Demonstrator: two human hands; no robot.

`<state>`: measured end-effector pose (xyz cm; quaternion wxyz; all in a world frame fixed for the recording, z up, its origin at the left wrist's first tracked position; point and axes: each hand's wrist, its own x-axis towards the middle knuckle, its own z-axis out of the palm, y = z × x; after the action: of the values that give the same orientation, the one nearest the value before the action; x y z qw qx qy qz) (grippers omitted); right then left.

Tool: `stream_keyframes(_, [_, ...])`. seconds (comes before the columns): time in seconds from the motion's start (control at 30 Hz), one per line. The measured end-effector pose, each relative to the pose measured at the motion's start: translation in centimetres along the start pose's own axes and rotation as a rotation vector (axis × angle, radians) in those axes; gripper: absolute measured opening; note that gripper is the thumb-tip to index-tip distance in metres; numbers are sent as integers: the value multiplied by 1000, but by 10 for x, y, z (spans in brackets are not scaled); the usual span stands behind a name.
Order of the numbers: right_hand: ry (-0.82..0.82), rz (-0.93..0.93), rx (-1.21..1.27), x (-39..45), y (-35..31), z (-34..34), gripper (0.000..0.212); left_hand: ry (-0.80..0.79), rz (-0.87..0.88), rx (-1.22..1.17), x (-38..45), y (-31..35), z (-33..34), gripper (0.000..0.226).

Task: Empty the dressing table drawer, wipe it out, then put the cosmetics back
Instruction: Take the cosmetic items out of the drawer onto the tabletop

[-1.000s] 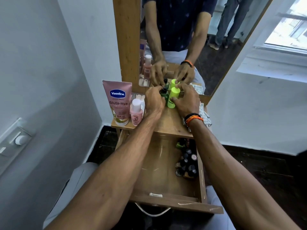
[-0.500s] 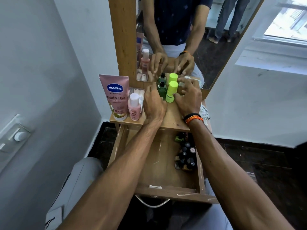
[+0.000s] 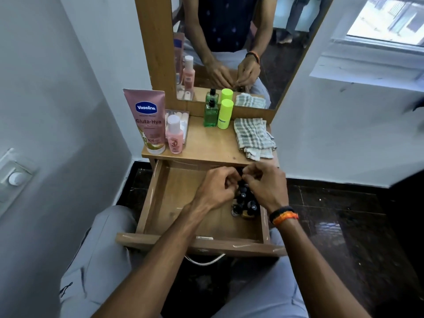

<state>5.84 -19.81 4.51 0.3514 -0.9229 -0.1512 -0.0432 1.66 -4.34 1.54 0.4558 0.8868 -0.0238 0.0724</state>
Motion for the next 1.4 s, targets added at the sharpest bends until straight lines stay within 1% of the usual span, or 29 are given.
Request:
stream_keyframes(0.07, [-17,3,-73,-21,9,1,10,-63,-23,15,-9,-4,6,20])
stream_keyframes(0.13, [-17,-19,-176,-40,17,2,8,-89,-43,26,-17,-7,13,23])
stream_keyframes(0.23, [-43,-21,-271,-59,25,3,3,-78,-75,61,-27,-8,20,23])
stream_keyframes(0.33, [-71,-19,-330,-69,32,3,10,-39,-110,166,-32,-3,25,26])
stream_keyframes(0.53, [-87,-2,-333,-72,31,5,19,-29,-177,329,-36,8,36,34])
stream_keyframes(0.83, [-92,2,-334,-73,31,8,15,6,-190,396,-33,14,48,23])
stream_keyframes(1.0, [-90,-16,-351,-74,33,10,14,-26,-220,361,-36,9,46,21])
stream_keyframes(1.17, [-97,-27,-357,-76,33,10,15,-59,-225,327,-39,9,43,25])
stream_keyframes(1.4, [-68,-46,-307,-81,22,4,15,-8,-205,290,-47,13,23,21])
